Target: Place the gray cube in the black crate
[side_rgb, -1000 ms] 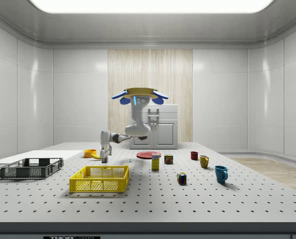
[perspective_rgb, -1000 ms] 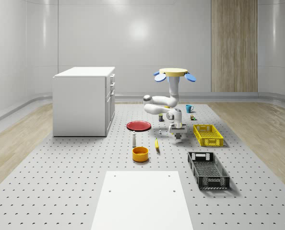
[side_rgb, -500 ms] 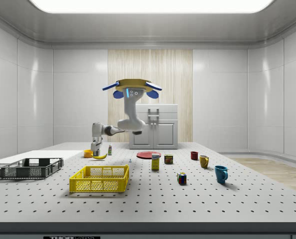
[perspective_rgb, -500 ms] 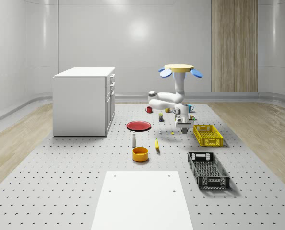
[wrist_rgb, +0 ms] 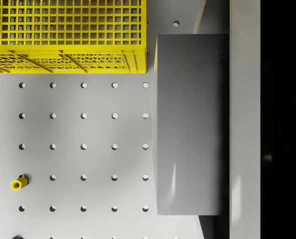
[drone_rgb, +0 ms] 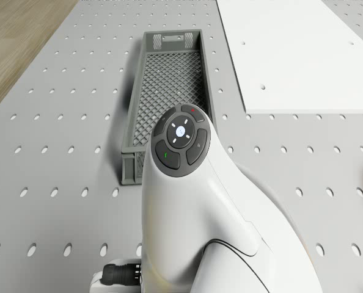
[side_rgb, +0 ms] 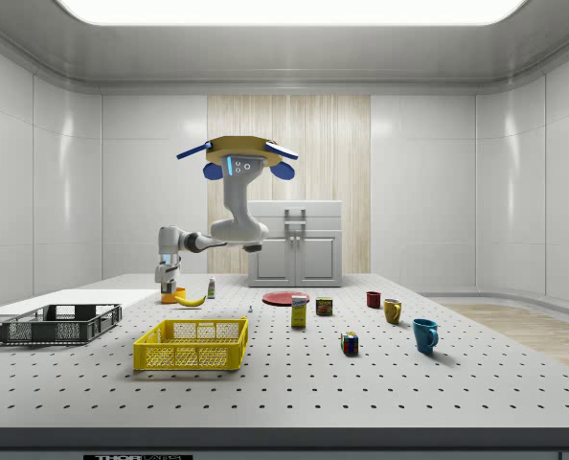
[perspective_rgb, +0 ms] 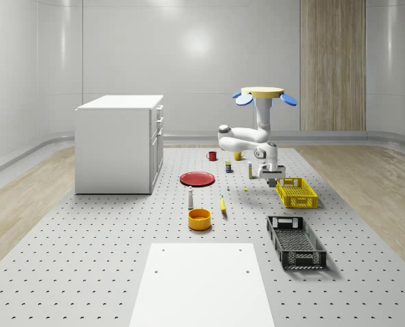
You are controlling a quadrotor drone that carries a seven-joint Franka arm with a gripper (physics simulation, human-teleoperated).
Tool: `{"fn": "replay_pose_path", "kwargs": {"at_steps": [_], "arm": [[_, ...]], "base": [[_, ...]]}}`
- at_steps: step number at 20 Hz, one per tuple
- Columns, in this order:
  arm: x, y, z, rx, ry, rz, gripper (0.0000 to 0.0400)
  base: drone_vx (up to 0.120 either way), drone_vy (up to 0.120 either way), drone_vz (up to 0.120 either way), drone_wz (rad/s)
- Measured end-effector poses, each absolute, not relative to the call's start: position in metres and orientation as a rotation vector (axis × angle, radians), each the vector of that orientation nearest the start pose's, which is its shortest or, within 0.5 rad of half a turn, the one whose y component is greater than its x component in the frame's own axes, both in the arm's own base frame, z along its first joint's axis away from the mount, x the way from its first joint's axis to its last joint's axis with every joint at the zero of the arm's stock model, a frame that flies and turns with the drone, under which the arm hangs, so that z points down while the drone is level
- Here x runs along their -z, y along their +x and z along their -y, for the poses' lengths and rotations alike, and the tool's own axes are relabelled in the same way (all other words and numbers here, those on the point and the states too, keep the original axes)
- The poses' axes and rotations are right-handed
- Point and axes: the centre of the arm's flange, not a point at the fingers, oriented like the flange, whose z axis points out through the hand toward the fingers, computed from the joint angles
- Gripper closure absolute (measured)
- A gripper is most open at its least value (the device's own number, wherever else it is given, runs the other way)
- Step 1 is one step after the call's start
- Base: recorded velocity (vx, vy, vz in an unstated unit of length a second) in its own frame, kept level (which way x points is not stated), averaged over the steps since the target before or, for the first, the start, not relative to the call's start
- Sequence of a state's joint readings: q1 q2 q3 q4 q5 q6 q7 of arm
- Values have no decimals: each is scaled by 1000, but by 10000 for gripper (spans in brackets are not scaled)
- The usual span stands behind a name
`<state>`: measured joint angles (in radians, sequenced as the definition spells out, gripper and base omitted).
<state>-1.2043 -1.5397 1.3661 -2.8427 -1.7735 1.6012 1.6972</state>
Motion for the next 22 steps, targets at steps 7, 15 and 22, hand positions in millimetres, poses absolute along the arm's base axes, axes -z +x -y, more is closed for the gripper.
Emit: {"fn": "replay_pose_path", "kwargs": {"at_steps": [7, 15, 22], "arm": [[-495, 315, 0, -786, 1, 2, 150], [-495, 315, 0, -786, 1, 2, 150], [-495, 315, 0, -786, 1, 2, 150]], "base": [[120, 120, 0, 0], [120, 115, 0, 0], [120, 0, 0, 0]]}}
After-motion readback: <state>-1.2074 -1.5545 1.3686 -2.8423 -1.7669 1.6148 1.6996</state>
